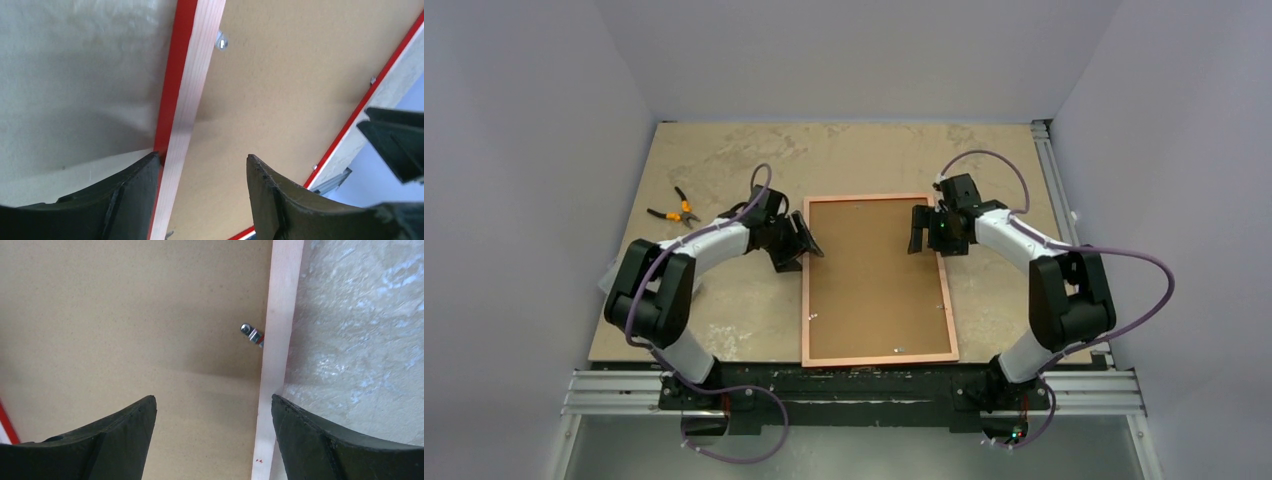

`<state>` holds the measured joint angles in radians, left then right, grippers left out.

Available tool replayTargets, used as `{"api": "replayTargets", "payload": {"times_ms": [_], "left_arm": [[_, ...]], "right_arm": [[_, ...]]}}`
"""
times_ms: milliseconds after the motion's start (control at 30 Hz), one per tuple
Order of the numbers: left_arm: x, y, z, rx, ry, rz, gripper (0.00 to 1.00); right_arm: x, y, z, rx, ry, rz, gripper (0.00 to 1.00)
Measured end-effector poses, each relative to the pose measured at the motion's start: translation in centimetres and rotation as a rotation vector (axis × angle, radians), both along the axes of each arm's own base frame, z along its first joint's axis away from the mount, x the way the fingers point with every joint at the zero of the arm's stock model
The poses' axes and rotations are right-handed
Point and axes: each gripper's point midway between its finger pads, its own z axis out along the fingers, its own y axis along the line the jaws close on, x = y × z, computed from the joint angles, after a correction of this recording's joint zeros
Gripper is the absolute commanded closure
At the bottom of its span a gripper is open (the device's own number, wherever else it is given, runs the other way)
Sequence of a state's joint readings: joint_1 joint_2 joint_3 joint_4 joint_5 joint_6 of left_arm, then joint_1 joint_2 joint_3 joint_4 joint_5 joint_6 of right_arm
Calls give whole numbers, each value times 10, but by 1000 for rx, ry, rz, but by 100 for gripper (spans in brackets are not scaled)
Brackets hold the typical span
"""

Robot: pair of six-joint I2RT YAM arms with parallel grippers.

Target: Put the photo into the frame

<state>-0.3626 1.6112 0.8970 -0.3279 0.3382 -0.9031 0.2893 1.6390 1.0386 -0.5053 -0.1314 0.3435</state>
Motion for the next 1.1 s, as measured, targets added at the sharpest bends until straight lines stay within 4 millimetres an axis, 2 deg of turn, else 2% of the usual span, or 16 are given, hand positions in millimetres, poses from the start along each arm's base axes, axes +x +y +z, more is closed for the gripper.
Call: {"api": "replayTargets", "payload": {"times_ms": [200, 267, 300, 400, 467, 567, 633, 700, 767, 867, 967, 1033, 1100], "left_arm": [[29, -7, -9, 36, 31, 5, 39], [44, -18, -6, 22, 38, -7, 39], [54, -25, -5, 34, 29, -26, 39], [93, -53, 9, 7, -25, -70, 39], [110, -73, 25, -13, -69, -114, 39], [119, -97, 50, -13, -134, -172, 39], [117, -103, 61, 11, -158, -202, 39], [111, -96, 65, 61, -165, -211, 38], [96, -79, 61, 108, -157, -204, 38], [46, -43, 52, 161, -99, -183, 38], [-6, -16, 46, 163, -68, -160, 37], [-35, -5, 41, 142, -56, -140, 37], [-65, 3, 30, 106, -32, -119, 37]], "right_arm": [[-21, 6, 2, 80, -31, -10, 19], [-46, 16, -8, 125, 38, -1, 19], [-50, 21, -6, 134, 36, 2, 19], [-77, 48, -6, 207, 81, 39, 19], [-94, 66, -4, 242, 100, 75, 19], [-116, 87, -3, 287, 147, 117, 18], [-119, 90, -2, 295, 155, 118, 18], [-120, 90, 0, 295, 163, 109, 17], [-121, 88, 1, 281, 173, 103, 15], [-122, 80, 2, 231, 189, 85, 12], [-117, 70, 6, 190, 176, 61, 9], [-109, 59, 12, 183, 157, 28, 8], [-98, 38, 19, 181, 130, -43, 7]]}}
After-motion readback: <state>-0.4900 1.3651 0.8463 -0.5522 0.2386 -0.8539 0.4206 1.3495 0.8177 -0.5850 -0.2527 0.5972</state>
